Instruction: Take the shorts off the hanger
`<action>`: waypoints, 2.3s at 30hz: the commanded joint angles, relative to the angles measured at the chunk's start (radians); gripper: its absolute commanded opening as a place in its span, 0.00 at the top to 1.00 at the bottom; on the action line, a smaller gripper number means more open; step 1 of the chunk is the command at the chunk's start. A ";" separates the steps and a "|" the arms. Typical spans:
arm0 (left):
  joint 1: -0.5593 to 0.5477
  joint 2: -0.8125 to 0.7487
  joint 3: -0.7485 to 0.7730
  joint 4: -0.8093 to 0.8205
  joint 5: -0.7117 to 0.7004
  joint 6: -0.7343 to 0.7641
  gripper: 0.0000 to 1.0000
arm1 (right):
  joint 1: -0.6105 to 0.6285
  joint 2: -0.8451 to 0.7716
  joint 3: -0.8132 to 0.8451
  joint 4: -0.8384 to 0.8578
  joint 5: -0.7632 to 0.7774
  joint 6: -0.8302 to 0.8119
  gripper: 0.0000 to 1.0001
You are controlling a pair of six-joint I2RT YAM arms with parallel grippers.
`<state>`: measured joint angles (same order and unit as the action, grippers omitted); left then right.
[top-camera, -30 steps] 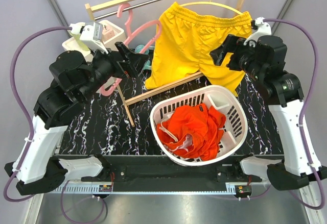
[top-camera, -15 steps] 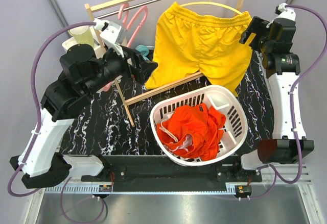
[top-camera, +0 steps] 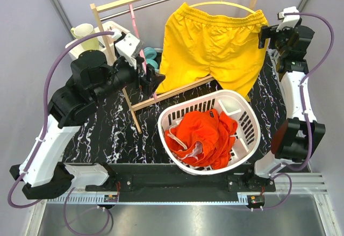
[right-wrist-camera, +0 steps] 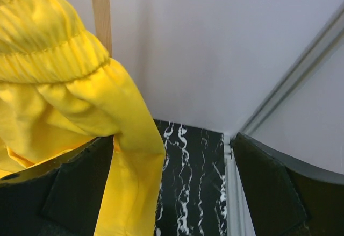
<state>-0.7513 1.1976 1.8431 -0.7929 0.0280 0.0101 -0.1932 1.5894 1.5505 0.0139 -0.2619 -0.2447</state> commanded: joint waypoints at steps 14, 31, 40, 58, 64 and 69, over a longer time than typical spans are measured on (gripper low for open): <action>0.004 0.002 0.021 0.006 0.043 0.056 0.01 | -0.015 0.113 0.206 -0.100 -0.560 -0.259 0.01; 0.004 -0.013 0.008 0.012 0.098 0.002 0.01 | -0.014 -0.035 0.083 -0.129 -0.714 -0.117 0.79; 0.003 -0.004 0.024 0.020 0.145 -0.042 0.01 | -0.014 -0.091 0.062 -0.023 -0.777 0.028 1.00; 0.004 0.011 0.036 0.029 0.173 -0.088 0.01 | 0.083 -0.071 0.151 0.175 -0.639 0.610 1.00; 0.004 0.034 0.071 0.032 0.200 -0.127 0.01 | 0.155 -0.055 0.175 0.065 -0.534 0.703 1.00; 0.003 0.060 0.091 0.081 0.236 -0.191 0.01 | 0.224 -0.071 0.111 -0.040 -0.471 0.740 1.00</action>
<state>-0.7513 1.2465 1.8866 -0.8043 0.2047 -0.1200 -0.0147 1.5505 1.6615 -0.0086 -0.8135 0.4316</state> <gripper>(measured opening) 0.984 0.188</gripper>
